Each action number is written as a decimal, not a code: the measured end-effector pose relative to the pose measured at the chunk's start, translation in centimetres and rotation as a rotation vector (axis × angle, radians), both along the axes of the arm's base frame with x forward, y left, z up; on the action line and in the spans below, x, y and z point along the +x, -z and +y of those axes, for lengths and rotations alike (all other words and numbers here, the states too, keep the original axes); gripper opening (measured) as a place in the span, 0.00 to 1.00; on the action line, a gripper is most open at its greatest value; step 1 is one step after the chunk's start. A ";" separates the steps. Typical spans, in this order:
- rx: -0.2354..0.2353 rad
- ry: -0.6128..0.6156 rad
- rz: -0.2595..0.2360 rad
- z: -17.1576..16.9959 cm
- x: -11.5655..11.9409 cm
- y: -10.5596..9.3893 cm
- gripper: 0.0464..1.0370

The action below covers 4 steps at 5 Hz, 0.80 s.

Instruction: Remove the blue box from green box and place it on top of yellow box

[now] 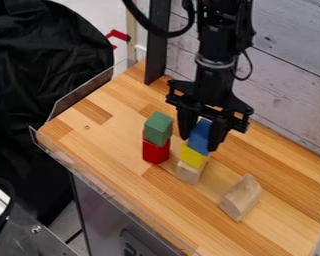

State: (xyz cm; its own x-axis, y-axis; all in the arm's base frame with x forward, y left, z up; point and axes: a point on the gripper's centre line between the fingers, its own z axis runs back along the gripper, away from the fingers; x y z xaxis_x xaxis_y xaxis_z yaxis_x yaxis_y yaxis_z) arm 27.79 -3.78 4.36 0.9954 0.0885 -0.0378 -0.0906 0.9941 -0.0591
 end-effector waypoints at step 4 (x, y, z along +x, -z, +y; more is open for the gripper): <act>0.007 -0.004 0.036 0.5 -0.4 0.4 0.86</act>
State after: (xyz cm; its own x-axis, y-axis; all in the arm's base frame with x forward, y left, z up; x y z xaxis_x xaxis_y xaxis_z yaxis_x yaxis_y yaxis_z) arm 27.40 -3.25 3.94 0.9930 0.0931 -0.0728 -0.0968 0.9941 -0.0489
